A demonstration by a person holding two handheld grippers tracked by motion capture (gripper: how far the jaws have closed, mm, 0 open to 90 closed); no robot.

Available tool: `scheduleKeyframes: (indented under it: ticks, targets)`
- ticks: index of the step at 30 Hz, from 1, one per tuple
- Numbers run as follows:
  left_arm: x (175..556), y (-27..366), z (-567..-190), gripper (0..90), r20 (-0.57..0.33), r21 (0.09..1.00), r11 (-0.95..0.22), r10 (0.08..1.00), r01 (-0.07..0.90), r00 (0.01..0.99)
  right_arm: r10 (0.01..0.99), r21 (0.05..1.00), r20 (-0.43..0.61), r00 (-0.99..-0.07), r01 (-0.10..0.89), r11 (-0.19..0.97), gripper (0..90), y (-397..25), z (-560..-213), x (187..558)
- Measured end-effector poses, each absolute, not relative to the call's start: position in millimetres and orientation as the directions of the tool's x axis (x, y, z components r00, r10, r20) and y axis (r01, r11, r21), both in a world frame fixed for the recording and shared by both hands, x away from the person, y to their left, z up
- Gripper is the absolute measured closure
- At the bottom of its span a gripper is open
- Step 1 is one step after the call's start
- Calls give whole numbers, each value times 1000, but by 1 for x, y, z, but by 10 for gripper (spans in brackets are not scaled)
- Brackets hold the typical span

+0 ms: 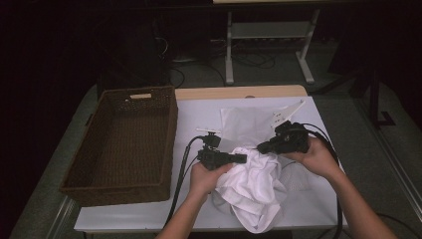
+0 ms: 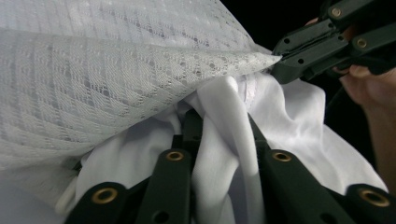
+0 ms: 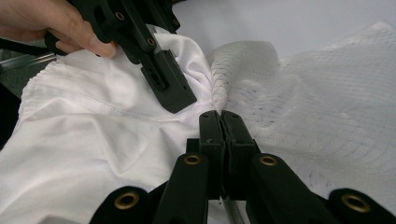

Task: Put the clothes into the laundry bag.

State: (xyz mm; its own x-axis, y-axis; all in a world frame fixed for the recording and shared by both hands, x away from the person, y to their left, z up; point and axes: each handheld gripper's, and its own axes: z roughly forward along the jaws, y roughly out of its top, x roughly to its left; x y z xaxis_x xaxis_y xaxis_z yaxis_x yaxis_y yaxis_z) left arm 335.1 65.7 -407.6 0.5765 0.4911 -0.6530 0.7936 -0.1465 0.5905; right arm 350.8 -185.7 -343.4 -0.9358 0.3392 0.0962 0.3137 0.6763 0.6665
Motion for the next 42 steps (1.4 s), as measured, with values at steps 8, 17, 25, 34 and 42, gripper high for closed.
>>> scheduleKeyframes:
  ticks: [8, 17, 25, 34, 42]
  targets:
    - [321, 81, -389, 406, -618, 560, -230, 523, 796, 587, 349, 659, 108, -931, 330, 676, 874, -191, -349, 351]
    - [312, 66, -407, 271, -602, 511, -349, 506, 786, 617, 349, 652, 104, -931, 329, 683, 874, -187, -351, 348]
    - [312, 39, -432, 625, -625, 523, -368, 446, 768, 640, 329, 626, 93, -940, 312, 714, 874, -176, -357, 342]
    - [310, 46, -414, 802, -660, 597, -267, 373, 757, 652, 312, 653, 86, -946, 290, 699, 875, -176, -352, 341]
    - [315, 51, -393, 805, -654, 627, -223, 370, 746, 660, 303, 683, 56, -951, 258, 684, 879, -181, -333, 332]
